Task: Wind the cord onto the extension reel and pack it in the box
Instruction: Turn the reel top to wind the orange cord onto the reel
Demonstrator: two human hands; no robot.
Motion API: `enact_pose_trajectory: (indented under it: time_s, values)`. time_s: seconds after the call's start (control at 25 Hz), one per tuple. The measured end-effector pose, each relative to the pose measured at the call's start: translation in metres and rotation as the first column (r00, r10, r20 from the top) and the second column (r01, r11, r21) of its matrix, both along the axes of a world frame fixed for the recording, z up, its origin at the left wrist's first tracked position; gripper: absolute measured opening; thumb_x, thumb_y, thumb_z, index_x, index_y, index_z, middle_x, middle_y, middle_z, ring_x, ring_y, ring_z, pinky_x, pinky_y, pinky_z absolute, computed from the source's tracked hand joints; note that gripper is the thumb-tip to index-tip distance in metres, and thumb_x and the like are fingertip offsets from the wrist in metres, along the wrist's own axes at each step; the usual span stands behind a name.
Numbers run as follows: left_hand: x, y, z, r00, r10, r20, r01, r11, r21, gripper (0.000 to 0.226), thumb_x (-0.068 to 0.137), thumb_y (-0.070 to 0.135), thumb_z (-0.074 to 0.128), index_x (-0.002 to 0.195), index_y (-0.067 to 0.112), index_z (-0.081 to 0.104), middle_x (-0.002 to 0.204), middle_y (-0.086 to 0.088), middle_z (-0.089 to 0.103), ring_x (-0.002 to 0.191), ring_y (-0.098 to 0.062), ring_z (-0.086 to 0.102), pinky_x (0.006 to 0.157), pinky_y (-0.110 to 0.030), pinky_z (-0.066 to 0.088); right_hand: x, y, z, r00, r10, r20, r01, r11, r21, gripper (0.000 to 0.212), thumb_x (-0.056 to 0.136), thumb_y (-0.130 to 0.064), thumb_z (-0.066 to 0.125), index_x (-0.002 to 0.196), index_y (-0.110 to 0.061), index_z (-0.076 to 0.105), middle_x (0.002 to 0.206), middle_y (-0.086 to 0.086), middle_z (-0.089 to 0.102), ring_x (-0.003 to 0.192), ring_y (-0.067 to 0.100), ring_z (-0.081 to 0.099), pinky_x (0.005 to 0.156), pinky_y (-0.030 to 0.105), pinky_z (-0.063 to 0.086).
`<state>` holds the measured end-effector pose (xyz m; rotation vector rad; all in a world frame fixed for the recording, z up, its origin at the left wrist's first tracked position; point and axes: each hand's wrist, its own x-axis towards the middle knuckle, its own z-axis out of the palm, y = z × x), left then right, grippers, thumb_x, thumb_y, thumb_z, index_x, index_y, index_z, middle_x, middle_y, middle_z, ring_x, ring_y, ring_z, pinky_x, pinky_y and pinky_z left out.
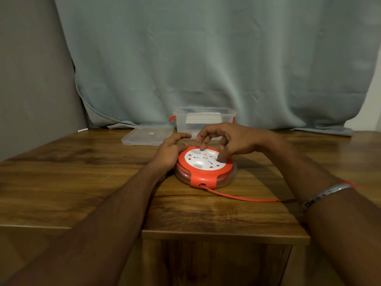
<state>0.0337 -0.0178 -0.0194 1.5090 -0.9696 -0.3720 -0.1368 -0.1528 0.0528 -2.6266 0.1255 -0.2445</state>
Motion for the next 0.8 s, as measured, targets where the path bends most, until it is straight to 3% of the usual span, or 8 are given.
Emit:
enact_pose_trajectory:
  time_s: [0.12, 0.28, 0.4, 0.52, 0.6, 0.68, 0.8]
  values:
    - [0.0, -0.0007, 0.0006, 0.999, -0.038, 0.014, 0.038, 0.999, 0.022, 0.028, 0.1, 0.011, 0.049, 0.112, 0.028, 0.068, 0.109, -0.009, 0.073, 0.085, -0.022, 0.072, 0.067, -0.028, 0.059, -0.0006, -0.0022, 0.0001, 0.999, 0.014, -0.048, -0.013, 1.0, 0.015, 0.078, 0.073, 0.022, 0.07, 0.14, -0.013, 0.053, 0.13, 0.003, 0.073, 0.047, 0.001, 0.048, 0.056, 0.025, 0.043]
    - [0.0011, 0.0003, 0.0002, 0.997, -0.082, -0.013, 0.082, 0.996, 0.03, 0.032, 0.101, 0.008, 0.047, 0.104, 0.026, 0.074, 0.098, -0.003, 0.078, 0.084, -0.021, 0.074, 0.073, -0.032, 0.061, -0.0021, 0.001, 0.0012, 0.993, 0.089, -0.076, -0.081, 0.991, 0.103, 0.08, 0.075, 0.029, 0.064, 0.145, -0.004, 0.047, 0.133, 0.02, 0.068, 0.06, -0.019, 0.06, 0.053, 0.007, 0.042]
    - [0.0017, 0.0009, 0.0004, 0.996, -0.089, -0.011, 0.089, 0.995, 0.033, 0.037, 0.102, 0.008, 0.046, 0.097, 0.03, 0.074, 0.088, 0.004, 0.079, 0.077, -0.016, 0.076, 0.07, -0.028, 0.062, -0.0006, 0.0024, 0.0012, 0.991, 0.096, -0.091, -0.088, 0.993, 0.081, 0.086, 0.075, 0.029, 0.064, 0.15, -0.008, 0.044, 0.133, 0.022, 0.067, 0.073, -0.026, 0.06, 0.06, 0.005, 0.046]
    - [0.0036, 0.0016, 0.0008, 0.994, -0.11, -0.01, 0.111, 0.993, 0.035, 0.037, 0.102, 0.007, 0.045, 0.102, 0.027, 0.075, 0.097, 0.001, 0.078, 0.085, -0.018, 0.077, 0.074, -0.029, 0.064, -0.001, 0.0007, 0.0017, 0.987, 0.118, -0.113, -0.109, 0.991, 0.083, 0.099, 0.078, 0.027, 0.066, 0.16, -0.016, 0.031, 0.136, 0.018, 0.067, 0.082, -0.021, 0.064, 0.066, 0.006, 0.049]
    - [0.0045, 0.0023, 0.0006, 0.993, -0.12, -0.008, 0.12, 0.992, 0.039, 0.036, 0.102, 0.007, 0.044, 0.105, 0.026, 0.075, 0.099, 0.001, 0.078, 0.085, -0.018, 0.077, 0.071, -0.028, 0.063, -0.0012, -0.0005, -0.0007, 0.987, 0.128, -0.096, -0.119, 0.989, 0.092, 0.1, 0.077, 0.025, 0.068, 0.159, -0.018, 0.029, 0.132, 0.018, 0.069, 0.066, -0.014, 0.064, 0.059, 0.008, 0.047]
    - [0.0057, 0.0024, -0.0002, 0.992, -0.125, -0.013, 0.126, 0.992, 0.034, 0.036, 0.102, 0.007, 0.043, 0.112, 0.022, 0.074, 0.106, -0.003, 0.078, 0.09, -0.022, 0.076, 0.075, -0.032, 0.063, 0.0003, -0.0002, -0.0034, 0.993, 0.1, -0.064, -0.094, 0.992, 0.084, 0.096, 0.074, 0.022, 0.073, 0.15, -0.022, 0.033, 0.124, 0.015, 0.072, 0.052, -0.002, 0.056, 0.053, 0.013, 0.045]
    - [0.0074, 0.0026, -0.0012, 0.992, -0.124, -0.027, 0.124, 0.992, 0.012, 0.037, 0.101, 0.004, 0.042, 0.117, 0.017, 0.073, 0.11, -0.012, 0.077, 0.096, -0.03, 0.075, 0.083, -0.042, 0.061, 0.0033, 0.0016, -0.0061, 0.997, 0.061, -0.04, -0.057, 0.994, 0.092, 0.085, 0.069, 0.012, 0.082, 0.129, -0.026, 0.034, 0.117, 0.013, 0.072, 0.053, 0.008, 0.051, 0.051, 0.021, 0.045]
